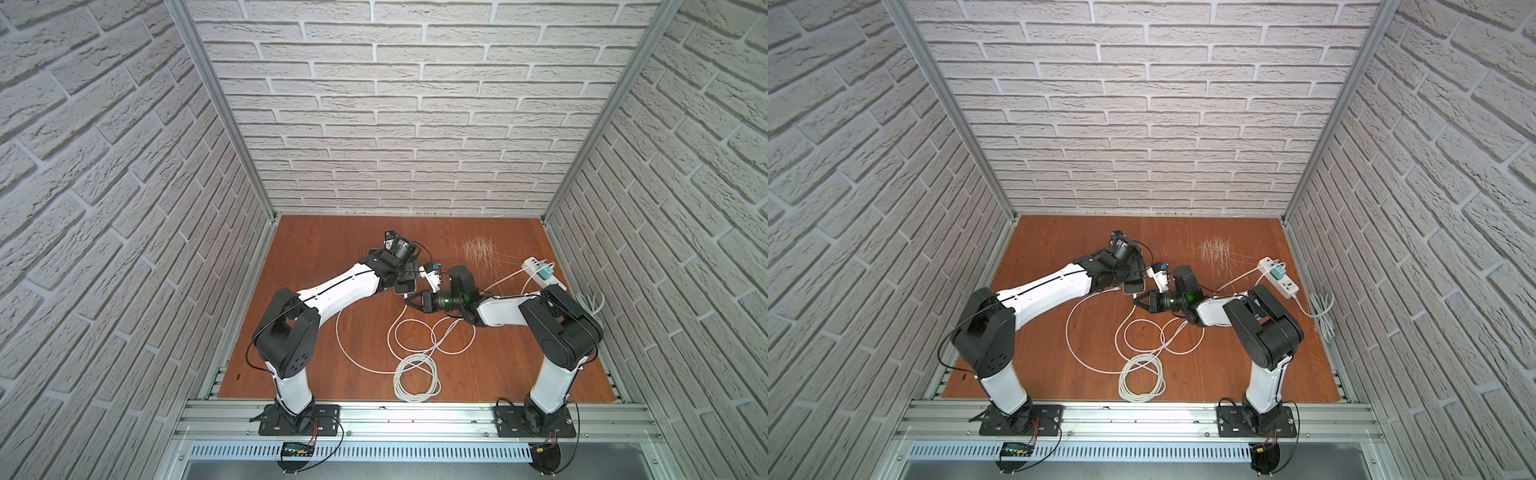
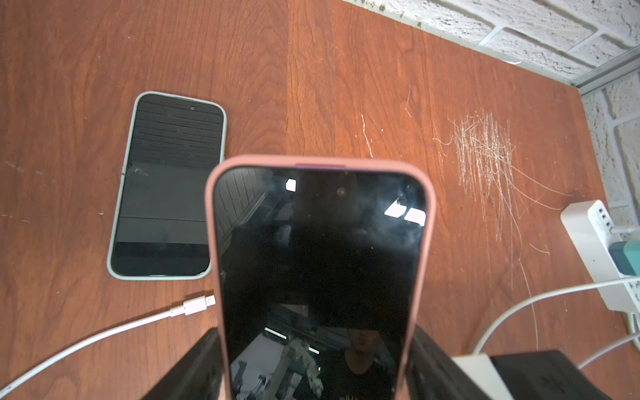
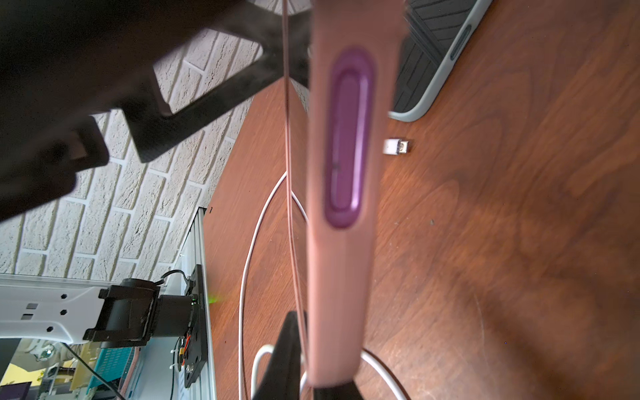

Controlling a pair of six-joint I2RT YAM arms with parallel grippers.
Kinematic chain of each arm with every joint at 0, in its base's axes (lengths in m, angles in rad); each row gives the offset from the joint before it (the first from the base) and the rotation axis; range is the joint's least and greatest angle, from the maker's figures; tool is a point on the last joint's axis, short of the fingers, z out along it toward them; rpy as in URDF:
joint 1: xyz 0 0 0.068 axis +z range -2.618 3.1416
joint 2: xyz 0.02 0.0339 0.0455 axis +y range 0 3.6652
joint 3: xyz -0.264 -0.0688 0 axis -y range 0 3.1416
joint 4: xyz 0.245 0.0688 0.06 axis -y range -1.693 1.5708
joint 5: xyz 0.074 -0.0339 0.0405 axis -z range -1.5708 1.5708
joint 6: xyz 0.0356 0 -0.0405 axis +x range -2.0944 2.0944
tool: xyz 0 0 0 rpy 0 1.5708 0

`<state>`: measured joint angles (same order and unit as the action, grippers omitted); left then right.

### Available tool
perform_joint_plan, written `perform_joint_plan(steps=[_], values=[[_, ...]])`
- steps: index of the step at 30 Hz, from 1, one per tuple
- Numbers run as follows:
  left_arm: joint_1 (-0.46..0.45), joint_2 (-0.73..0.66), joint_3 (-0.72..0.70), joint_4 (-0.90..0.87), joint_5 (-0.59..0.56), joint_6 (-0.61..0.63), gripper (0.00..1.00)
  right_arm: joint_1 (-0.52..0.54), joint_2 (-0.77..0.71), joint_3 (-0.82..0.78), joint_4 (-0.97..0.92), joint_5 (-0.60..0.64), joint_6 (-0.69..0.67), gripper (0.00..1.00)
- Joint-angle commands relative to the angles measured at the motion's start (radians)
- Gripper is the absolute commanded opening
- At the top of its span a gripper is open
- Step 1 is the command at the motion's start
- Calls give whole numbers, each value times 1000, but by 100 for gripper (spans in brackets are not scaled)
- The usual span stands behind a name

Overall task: Plug the charging cable into the phone
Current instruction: Insert the charging cable into the phone.

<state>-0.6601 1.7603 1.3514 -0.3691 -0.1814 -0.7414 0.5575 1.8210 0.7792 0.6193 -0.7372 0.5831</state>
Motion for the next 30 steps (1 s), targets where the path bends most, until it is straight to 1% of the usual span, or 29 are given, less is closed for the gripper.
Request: perform_joint_plan(steps=[1, 14, 23, 27, 30], values=[[-20, 9, 36, -154, 142, 14, 33, -19, -39, 60, 131, 89, -57, 3], [-19, 64, 70, -209, 158, 10, 32, -19, -57, 68, 159, 94, -95, 4], [-18, 88, 70, -222, 166, 12, 31, -27, -47, 85, 189, 96, -81, 4], [-5, 88, 92, -229, 159, 17, 31, -28, -44, 89, 179, 94, -77, 3], [19, 93, 125, -245, 158, 32, 31, -30, -49, 92, 148, 95, -90, 7]])
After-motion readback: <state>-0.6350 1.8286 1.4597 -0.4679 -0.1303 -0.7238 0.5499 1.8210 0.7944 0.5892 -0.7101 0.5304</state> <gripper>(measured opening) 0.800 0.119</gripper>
